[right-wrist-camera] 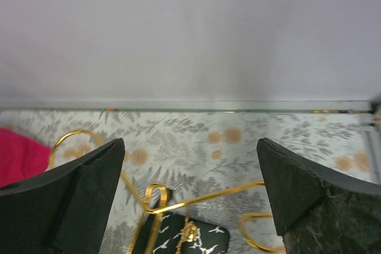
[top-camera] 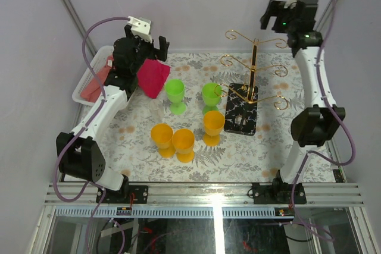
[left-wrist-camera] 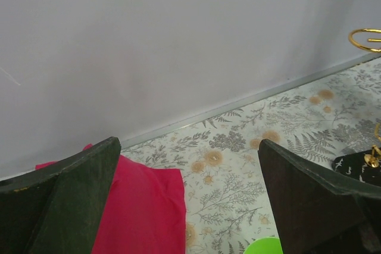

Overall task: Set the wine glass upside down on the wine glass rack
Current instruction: Adjust the wine rack at the center of the board, then pick up the wine glass at the center of the board.

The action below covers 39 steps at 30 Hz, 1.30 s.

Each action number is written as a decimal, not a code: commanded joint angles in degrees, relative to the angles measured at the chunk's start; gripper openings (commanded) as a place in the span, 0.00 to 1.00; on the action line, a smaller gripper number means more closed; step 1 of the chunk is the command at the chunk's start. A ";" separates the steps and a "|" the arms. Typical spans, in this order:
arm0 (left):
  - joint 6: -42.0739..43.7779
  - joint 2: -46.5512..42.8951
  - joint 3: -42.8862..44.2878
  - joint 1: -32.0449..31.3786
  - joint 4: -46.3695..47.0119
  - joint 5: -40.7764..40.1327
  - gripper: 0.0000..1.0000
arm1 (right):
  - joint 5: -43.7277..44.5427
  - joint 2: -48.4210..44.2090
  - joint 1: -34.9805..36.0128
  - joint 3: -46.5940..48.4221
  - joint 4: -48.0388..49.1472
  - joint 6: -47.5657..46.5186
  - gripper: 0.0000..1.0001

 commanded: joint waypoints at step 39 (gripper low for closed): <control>5.53 16.94 16.25 -16.06 -37.10 25.67 0.84 | 11.47 -31.49 -5.80 -26.38 -5.38 -9.74 0.99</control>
